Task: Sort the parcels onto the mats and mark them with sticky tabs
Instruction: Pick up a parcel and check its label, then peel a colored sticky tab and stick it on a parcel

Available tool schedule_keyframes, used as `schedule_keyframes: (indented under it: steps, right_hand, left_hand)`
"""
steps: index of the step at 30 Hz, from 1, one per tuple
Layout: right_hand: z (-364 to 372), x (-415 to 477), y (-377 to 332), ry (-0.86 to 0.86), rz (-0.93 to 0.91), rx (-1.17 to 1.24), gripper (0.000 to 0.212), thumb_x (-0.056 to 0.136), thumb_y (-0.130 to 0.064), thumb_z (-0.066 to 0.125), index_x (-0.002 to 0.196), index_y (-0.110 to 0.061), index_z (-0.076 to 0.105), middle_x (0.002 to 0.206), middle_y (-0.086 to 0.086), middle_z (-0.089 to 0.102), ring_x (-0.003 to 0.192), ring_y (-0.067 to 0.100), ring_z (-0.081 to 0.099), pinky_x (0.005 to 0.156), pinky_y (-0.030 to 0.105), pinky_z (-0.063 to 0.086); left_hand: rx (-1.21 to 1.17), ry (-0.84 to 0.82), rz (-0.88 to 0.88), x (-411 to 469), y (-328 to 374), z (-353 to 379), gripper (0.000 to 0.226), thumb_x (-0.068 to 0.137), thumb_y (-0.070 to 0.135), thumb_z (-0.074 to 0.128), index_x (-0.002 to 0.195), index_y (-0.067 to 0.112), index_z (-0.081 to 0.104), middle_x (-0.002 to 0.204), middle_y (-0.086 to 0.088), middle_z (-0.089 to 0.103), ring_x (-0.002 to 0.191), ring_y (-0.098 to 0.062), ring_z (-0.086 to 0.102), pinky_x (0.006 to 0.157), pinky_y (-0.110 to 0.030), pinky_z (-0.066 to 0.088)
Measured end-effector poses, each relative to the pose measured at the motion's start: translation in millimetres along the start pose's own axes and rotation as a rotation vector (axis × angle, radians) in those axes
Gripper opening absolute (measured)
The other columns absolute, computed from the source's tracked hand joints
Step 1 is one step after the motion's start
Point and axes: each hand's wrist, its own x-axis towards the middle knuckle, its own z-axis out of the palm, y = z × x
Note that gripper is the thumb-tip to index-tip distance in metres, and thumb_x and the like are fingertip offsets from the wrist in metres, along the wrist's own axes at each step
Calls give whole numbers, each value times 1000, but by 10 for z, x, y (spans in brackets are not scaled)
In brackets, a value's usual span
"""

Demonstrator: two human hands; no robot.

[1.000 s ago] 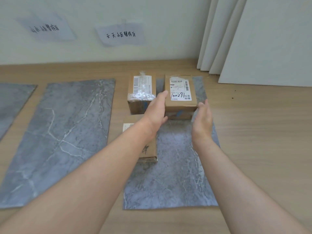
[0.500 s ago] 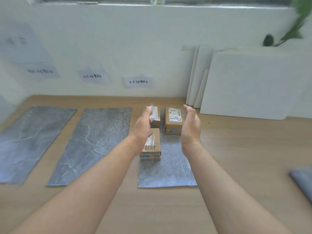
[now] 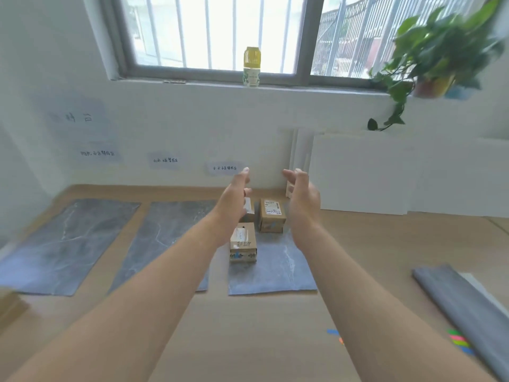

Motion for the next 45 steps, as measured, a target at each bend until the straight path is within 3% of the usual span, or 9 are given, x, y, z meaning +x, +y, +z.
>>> schedule_keyframes:
  steps: [3,7,14,17,20,23,29,34,45]
  right_hand:
    - [-45,-234,-247,-12,-51,10,41,105,-40,38,119,-21,72,95,1,65,82,7,57,72,24,42]
    - [-16,-626,-419,-86,-72,52,41,105,-40,39,118,-21,72,112,-15,64,114,10,58,83,23,40]
    - [130,-1414,-198,-235,-45,51,42,104,-43,39,123,-24,71,128,-9,64,125,13,55,106,34,40]
    - [251,-1776,-48,-292,-8,37,43,103,-46,38,123,-26,70,129,-9,64,125,16,54,98,31,39]
    - [480,-2159,47,-360,40,9,40,105,-42,38,121,-27,71,127,-10,65,122,13,56,91,24,40]
    - [797,-2534,153,-466,56,22,40,105,-42,38,121,-26,71,129,-10,64,125,13,55,100,32,38]
    - [1510,-3181,333,-594,112,12,39,106,-40,39,118,-23,72,111,-17,62,113,10,58,94,31,41]
    - [2271,-3715,638,-653,140,-27,41,104,-42,37,120,-25,71,131,-9,63,130,15,53,113,41,38]
    - [3789,-4706,1510,-560,333,-133,38,102,-41,40,119,-25,70,133,-7,60,128,16,52,108,39,41]
  left_hand:
    - [11,10,39,-349,177,-24,56,102,55,34,146,23,44,143,-7,48,138,-24,40,119,-44,28]
    - [9,56,93,-863,304,-102,55,103,53,32,148,24,42,143,-7,47,136,-20,39,119,-42,25]
    - [60,226,108,-1671,42,-516,56,102,57,29,146,26,44,145,-8,48,129,-18,41,110,-39,31]
    - [54,301,83,-2043,-181,-807,58,101,60,30,147,26,45,142,-8,50,132,-21,41,110,-40,32]
    - [62,377,55,-2442,-361,-1201,60,99,65,31,144,29,46,140,-4,51,136,-21,41,110,-39,34]
    - [35,488,25,-2784,-471,-1634,54,100,64,30,138,30,48,138,-7,51,131,-24,41,113,-42,32]
    - [18,636,-11,-3379,-678,-2556,53,101,62,30,134,29,54,136,-8,57,131,-25,45,110,-42,35]
    - [29,659,-40,-3780,-908,-3499,61,96,68,31,135,28,55,132,-5,59,134,-28,45,117,-49,30]
    - [61,573,-173,-4020,-1561,-5497,57,103,60,22,135,25,55,130,1,55,126,-19,45,105,-34,32]
